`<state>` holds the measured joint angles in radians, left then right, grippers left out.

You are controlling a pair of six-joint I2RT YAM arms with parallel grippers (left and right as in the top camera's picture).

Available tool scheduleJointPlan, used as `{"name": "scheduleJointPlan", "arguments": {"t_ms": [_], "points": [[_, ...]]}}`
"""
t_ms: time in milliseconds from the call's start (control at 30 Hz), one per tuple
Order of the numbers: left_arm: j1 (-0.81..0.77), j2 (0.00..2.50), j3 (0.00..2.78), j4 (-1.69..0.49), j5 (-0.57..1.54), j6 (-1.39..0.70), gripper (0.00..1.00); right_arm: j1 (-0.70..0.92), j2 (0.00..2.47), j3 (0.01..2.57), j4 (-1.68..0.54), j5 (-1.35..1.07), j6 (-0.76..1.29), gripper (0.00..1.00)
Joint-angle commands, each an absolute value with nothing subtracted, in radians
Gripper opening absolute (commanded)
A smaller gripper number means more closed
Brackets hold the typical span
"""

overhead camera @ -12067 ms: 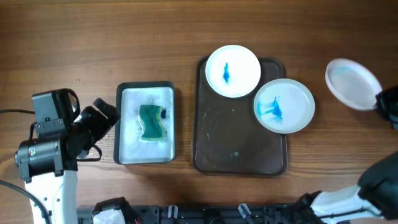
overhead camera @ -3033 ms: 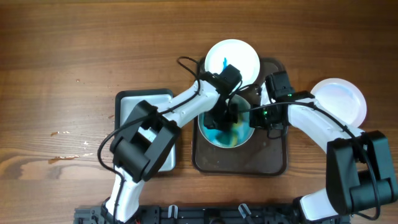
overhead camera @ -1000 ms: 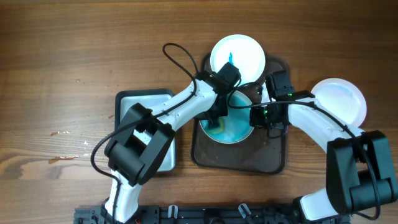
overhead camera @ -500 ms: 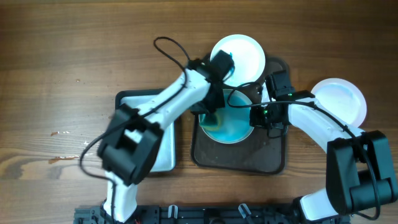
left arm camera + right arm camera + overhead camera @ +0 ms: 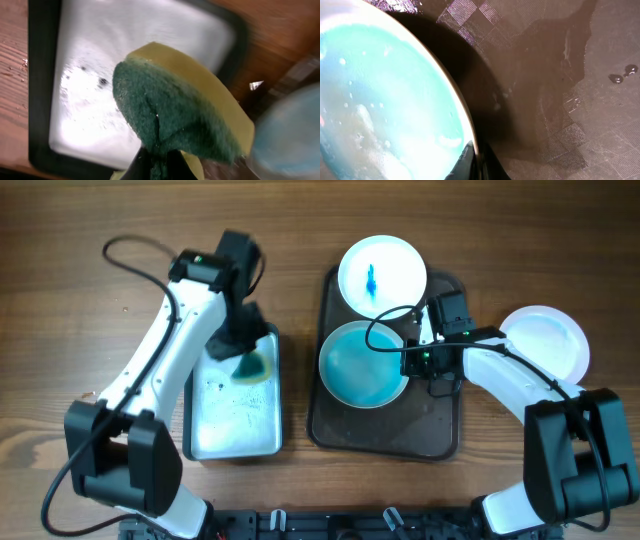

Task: Clean dirty plates on tray and stack at the side
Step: 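Return the sponge to the basin with the left gripper, then carry the plate over the basin with the right gripper to rinse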

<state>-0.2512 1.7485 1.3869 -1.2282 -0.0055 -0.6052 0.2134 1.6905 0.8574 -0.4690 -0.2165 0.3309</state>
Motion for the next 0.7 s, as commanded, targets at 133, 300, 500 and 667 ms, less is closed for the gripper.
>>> {"name": "scheduleJointPlan", "arguments": {"t_ms": [133,300,500,667], "points": [[-0.211,1.759,1.145,-1.120,-0.038,-0.589,0.04,0.210,1.609,0.930,-0.633,-0.148,0.313,0.04],[-0.211,1.704,1.145,-1.121,-0.039,-0.578,0.38,0.234,1.494,1.038,-0.801,-0.125,0.279,0.04],[-0.179,1.546,1.190,-1.177,-0.039,-0.575,1.00,0.347,1.488,1.198,-0.993,-0.059,0.265,0.04],[-0.089,1.391,1.256,-1.269,-0.039,-0.575,1.00,0.471,1.514,1.266,-0.962,-0.059,0.323,0.04]]}}
